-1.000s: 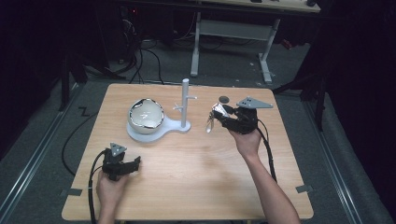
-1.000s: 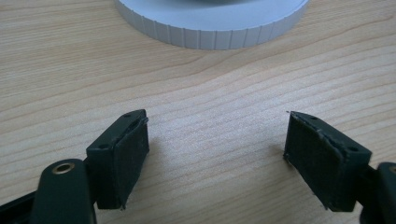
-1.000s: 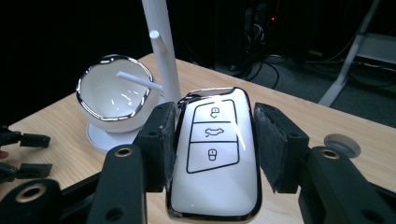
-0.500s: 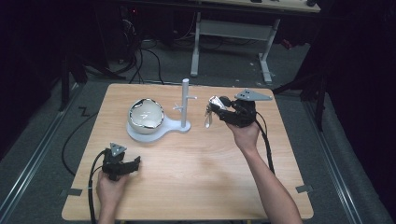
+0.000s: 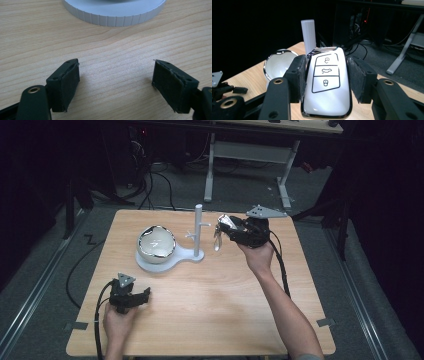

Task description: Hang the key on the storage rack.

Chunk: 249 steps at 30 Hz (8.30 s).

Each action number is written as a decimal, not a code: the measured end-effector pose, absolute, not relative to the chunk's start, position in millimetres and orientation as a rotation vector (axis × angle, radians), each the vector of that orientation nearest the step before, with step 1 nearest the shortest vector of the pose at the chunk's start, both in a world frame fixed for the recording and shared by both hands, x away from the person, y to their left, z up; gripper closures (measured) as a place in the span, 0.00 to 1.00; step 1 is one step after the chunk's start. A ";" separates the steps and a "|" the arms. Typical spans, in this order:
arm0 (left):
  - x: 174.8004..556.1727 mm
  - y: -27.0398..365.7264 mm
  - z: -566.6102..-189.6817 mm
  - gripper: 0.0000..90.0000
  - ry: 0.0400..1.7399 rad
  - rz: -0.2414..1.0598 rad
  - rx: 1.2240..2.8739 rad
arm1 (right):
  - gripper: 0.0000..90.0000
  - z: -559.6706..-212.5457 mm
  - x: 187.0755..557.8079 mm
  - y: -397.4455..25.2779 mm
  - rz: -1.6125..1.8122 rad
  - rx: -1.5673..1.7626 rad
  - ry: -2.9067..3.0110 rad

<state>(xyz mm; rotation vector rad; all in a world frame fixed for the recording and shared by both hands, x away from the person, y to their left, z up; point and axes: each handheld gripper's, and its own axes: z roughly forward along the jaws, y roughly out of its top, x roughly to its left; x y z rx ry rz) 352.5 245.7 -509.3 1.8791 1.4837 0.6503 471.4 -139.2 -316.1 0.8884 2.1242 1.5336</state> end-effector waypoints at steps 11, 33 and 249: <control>352.5 245.8 -509.3 0.25 1.484 0.649 1.878 | 0.57 -311.8 480.7 -126.2 1.533 0.887 2.139; 352.5 245.6 -509.3 0.25 1.484 0.651 1.880 | 0.57 -304.4 491.8 -116.3 1.540 0.902 2.109; 352.3 245.5 -509.3 0.25 1.486 0.651 1.878 | 0.54 -393.5 440.2 -237.7 1.411 1.181 2.043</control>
